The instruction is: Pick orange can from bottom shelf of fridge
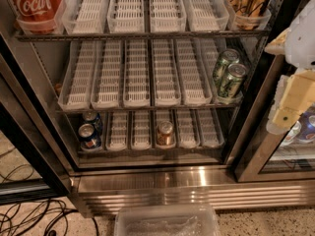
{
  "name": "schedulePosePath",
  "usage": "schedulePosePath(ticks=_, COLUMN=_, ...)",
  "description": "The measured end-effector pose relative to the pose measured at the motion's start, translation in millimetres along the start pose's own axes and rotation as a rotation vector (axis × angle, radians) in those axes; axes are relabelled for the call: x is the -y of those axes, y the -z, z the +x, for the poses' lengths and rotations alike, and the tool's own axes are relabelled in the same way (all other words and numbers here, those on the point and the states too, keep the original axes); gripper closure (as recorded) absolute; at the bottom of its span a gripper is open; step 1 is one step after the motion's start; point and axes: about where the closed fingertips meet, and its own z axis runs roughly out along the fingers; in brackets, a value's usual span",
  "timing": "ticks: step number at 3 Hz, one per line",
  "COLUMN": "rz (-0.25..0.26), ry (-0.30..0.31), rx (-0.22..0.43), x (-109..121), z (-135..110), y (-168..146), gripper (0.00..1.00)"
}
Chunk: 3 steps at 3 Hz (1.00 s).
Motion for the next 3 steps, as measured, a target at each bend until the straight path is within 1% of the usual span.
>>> schedulePosePath(ticks=1, rz=0.000, ry=0.000, rx=0.000, x=0, z=0, y=0, gripper=0.00)
schedulePosePath(ticks=2, rz=0.004, ry=-0.021, rx=0.027, x=-5, z=0, y=-12, gripper=0.00)
schedulePosePath(ticks=3, rz=-0.002, ry=-0.083, rx=0.069, x=-22, z=1, y=-51, gripper=0.00)
